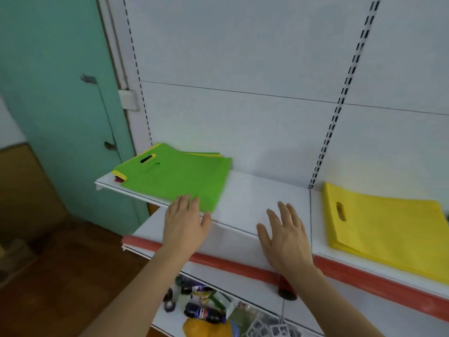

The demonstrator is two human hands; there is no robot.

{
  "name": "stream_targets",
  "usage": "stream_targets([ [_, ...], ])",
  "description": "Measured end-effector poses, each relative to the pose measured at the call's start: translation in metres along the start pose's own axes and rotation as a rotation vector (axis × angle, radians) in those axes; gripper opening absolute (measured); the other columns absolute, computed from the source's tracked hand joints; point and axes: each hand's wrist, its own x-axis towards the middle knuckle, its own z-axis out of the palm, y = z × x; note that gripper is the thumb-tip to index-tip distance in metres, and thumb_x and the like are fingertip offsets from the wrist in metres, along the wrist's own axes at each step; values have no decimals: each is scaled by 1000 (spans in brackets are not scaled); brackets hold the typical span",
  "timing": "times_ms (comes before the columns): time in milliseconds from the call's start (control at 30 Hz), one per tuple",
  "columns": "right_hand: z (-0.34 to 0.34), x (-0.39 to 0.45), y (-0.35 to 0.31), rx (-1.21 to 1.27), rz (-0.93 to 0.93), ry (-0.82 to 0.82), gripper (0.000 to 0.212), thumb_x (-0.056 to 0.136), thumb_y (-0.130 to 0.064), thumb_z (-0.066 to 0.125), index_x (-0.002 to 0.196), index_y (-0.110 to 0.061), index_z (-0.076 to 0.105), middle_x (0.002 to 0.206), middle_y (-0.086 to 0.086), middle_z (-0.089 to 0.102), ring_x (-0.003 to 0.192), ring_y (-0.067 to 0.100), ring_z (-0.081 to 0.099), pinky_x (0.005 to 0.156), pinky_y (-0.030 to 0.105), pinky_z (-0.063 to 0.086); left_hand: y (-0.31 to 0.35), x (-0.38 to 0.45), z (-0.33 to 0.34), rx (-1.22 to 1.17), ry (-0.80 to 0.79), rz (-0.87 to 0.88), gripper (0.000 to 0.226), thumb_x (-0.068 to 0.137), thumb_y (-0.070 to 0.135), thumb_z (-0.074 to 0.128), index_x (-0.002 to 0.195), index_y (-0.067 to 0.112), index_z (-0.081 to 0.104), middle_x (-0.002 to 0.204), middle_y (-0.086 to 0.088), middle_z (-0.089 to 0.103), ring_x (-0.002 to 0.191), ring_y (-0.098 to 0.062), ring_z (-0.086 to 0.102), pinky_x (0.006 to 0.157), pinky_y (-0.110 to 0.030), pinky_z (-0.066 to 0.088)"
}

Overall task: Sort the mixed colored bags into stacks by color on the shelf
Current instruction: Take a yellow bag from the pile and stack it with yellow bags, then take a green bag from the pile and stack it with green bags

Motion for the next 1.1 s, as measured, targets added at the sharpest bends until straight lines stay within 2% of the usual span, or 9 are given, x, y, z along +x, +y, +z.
stream_targets([
  [267, 34, 34, -112, 5, -13, -88, 65, 106, -56, 39, 159, -19, 44, 171, 16, 26, 158, 38, 21, 127, 50, 24, -110, 21, -14, -34, 2, -79, 66, 107, 55, 30, 159, 15, 40, 166, -12, 33, 157, -30, 21, 128, -48, 21],
  [433, 60, 80, -138, 10, 42, -136, 66, 105, -58, 39, 159, -21, 40, 170, 19, 24, 150, 39, 34, 120, 47, 35, -137, 52, -7, -19, -21, -81, 68, 106, 59, 28, 159, 17, 39, 169, -13, 29, 158, -31, 18, 129, -49, 18],
  [600, 93, 127, -149, 108, 120, -90, 49, 99, -42, 61, 136, -9, 64, 158, 24, 42, 121, 47, 58, 104, 49, 50, -160, 102, -1, 88, -57, -38, 70, 106, 63, 24, 159, 20, 39, 168, -14, 29, 158, -33, 18, 129, -53, 17],
  [700, 110, 152, -151, 147, 102, 31, 37, 88, -20, 76, 116, 4, 72, 139, 27, 57, 110, 49, 60, 99, 53, 52, -172, 134, 3, 151, -93, -8, 64, 107, 59, 28, 156, 22, 43, 166, -13, 33, 156, -33, 22, 128, -54, 18],
  [767, 118, 165, -153, 179, 70, 125, 32, 84, -10, 78, 110, 7, 73, 131, 27, 62, 106, 49, 61, 96, 54, 54, -178, 149, 7, 169, -109, 5, 59, 106, 57, 31, 151, 22, 49, 161, -12, 40, 154, -33, 26, 127, -53, 21],
  [867, 128, 175, -160, 166, 59, 174, 26, 85, -8, 78, 107, 6, 74, 127, 25, 64, 104, 47, 61, 95, 54, 55, -188, 165, 14, 170, -130, 27, 57, 106, 56, 30, 145, 22, 54, 156, -10, 45, 152, -33, 29, 126, -53, 22],
  [967, 133, 183, -165, 108, 77, 178, 14, 88, -11, 76, 95, 2, 77, 119, 21, 68, 99, 44, 61, 91, 51, 56, -198, 181, 16, 173, -105, 64, 57, 105, 56, 32, 142, 21, 57, 157, -11, 45, 151, -33, 28, 125, -51, 24],
  [1100, 134, 186, -168, 104, 160, 174, 13, 89, -11, 72, 80, -2, 75, 98, 15, 68, 85, 39, 61, 80, 47, 56, -213, 194, 16, 197, -115, 46, 72, 102, 67, 29, 154, 19, 44, 169, -22, 23, 158, -38, 14, 129, -53, 13],
])
